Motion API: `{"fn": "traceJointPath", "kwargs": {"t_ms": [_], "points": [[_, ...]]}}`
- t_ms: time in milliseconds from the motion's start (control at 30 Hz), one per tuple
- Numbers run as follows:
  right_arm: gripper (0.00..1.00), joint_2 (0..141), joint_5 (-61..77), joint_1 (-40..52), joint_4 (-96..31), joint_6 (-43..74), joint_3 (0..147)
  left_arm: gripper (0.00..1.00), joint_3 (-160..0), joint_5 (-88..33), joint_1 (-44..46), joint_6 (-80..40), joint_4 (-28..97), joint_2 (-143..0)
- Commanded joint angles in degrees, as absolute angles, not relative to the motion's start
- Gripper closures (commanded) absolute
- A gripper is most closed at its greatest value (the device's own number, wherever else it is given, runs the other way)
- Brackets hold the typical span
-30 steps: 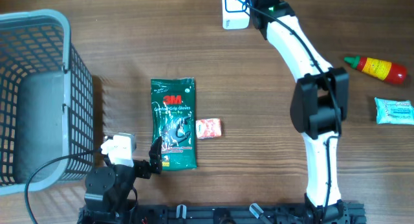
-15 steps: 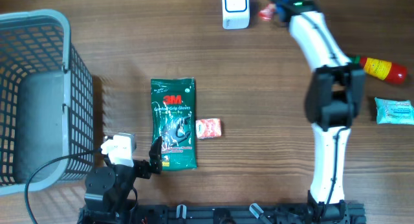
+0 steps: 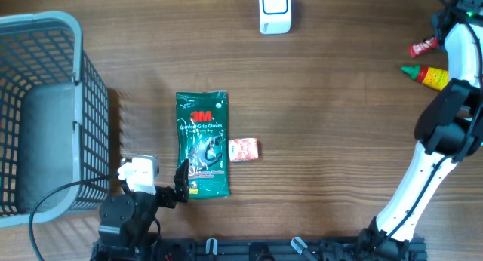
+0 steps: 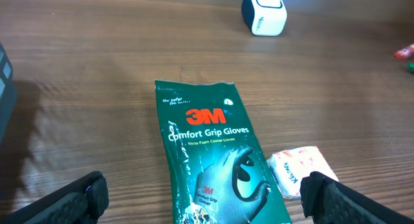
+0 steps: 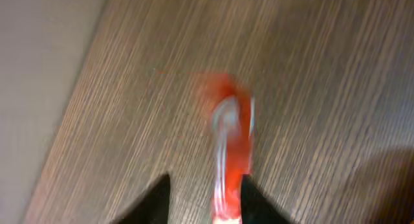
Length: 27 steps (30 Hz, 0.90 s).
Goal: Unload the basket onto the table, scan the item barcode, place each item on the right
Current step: 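Carry the Nescafe stick right and drop it near the Sriracha, then reach the right gripper to the Kleenex tissue pack and grasp it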
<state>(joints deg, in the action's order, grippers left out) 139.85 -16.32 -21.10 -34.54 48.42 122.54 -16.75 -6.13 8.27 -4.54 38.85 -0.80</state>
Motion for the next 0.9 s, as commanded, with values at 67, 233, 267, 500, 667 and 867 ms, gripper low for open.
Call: {"fn": "traceJointPath", "kwargs": {"t_ms": [67, 233, 267, 500, 667, 867], "points": [[0.11, 139.9, -16.0, -22.7, -37.9, 47.9, 123.0, 0.0, -16.7, -7.0, 8.4, -3.4, 38.7, -0.4], [0.0, 133.7, -11.5, -22.1, -38.3, 44.5, 123.0, 0.0, -16.7, -7.0, 8.4, -3.4, 38.7, -0.4], [0.01, 132.2, -11.1, -21.7, -38.4, 44.5, 123.0, 0.0, -16.7, -7.0, 8.4, -3.4, 38.7, -0.4], [0.0, 119.3, -2.5, -13.3, -45.2, 45.1, 123.0, 0.0, -16.7, -7.0, 8.4, -3.4, 38.7, -0.4], [0.0, 116.2, -0.1, -1.4, -54.6, 45.0, 123.0, 0.0, -16.7, -7.0, 8.4, -3.4, 38.7, -0.4], [0.0, 116.4, -1.6, 15.7, -62.9, 44.8, 123.0, 0.0, -16.7, -7.0, 8.4, -3.4, 38.7, -0.4]]}}
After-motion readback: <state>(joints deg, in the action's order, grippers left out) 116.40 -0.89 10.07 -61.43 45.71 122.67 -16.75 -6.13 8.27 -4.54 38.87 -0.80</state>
